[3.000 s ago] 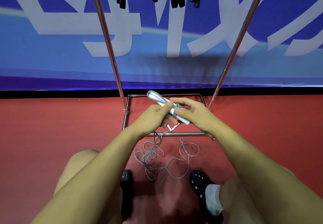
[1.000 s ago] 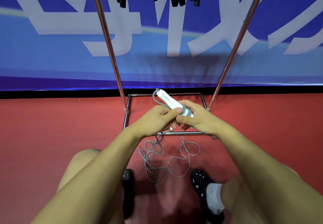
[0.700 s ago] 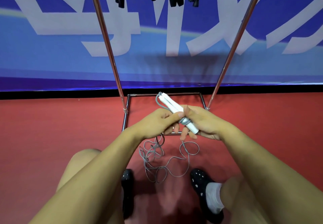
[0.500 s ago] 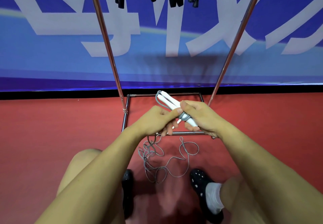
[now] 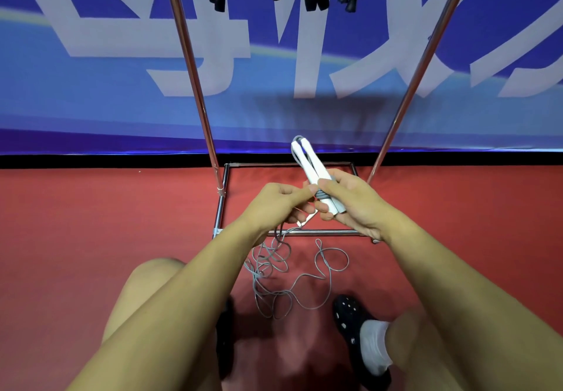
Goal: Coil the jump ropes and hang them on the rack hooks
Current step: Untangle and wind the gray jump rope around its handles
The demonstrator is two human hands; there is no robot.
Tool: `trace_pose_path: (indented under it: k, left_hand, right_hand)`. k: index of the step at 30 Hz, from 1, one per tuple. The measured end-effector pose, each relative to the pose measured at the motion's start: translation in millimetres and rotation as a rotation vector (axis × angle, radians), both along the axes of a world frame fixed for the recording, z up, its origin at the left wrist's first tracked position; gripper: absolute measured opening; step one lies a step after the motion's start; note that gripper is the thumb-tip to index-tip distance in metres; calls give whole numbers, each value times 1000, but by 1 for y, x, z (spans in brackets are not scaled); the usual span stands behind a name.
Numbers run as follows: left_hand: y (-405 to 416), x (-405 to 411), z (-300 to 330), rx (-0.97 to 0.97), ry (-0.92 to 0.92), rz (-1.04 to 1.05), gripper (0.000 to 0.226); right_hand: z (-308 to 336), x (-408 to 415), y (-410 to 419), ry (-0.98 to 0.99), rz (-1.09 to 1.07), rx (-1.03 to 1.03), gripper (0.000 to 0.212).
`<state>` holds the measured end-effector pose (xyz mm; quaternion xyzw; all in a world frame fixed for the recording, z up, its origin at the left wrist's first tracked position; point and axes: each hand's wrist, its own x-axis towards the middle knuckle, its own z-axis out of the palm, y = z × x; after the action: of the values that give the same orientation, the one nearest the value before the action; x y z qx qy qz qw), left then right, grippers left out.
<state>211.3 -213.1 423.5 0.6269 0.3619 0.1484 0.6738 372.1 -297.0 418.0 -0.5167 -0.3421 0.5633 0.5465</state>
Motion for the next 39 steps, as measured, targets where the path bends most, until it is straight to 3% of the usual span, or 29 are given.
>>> trace_pose_path:
  k: [2, 5, 11, 16, 23, 26, 29, 34, 39]
  left_hand:
    - [1, -1, -2, -46, -5, 13, 31]
    - [2, -3, -5, 42, 35, 42, 30]
    - [2, -7, -8, 153, 196, 2, 38]
    - [-3, -2, -2, -33, 93, 17, 25]
    - [-1, -2, 4, -261, -8, 38, 49]
    - [-2, -1, 3, -242, -43, 44, 54]
    - [-3, 0, -2, -201, -68, 64, 51]
    - [-5, 0, -4, -69, -83, -11, 29]
    - [-8, -3, -1, -56, -90, -104, 31]
  right_hand:
    - [-2, 1, -1, 18, 4, 19, 24]
    - [-7, 4, -3, 18, 9, 28, 26]
    - [-14, 8, -7, -546, 119, -8, 22]
    - [-20, 6, -2, -766, 123, -27, 25]
    - [-18, 7, 0, -672, 112, -5, 42]
    - [-21, 6, -1, -740, 117, 13, 32]
    - [-21, 4, -3, -791, 125, 39, 30]
    - [-10, 0, -9, -803, 142, 37, 49]
    - [-4, -2, -14, -588, 236, 19, 35]
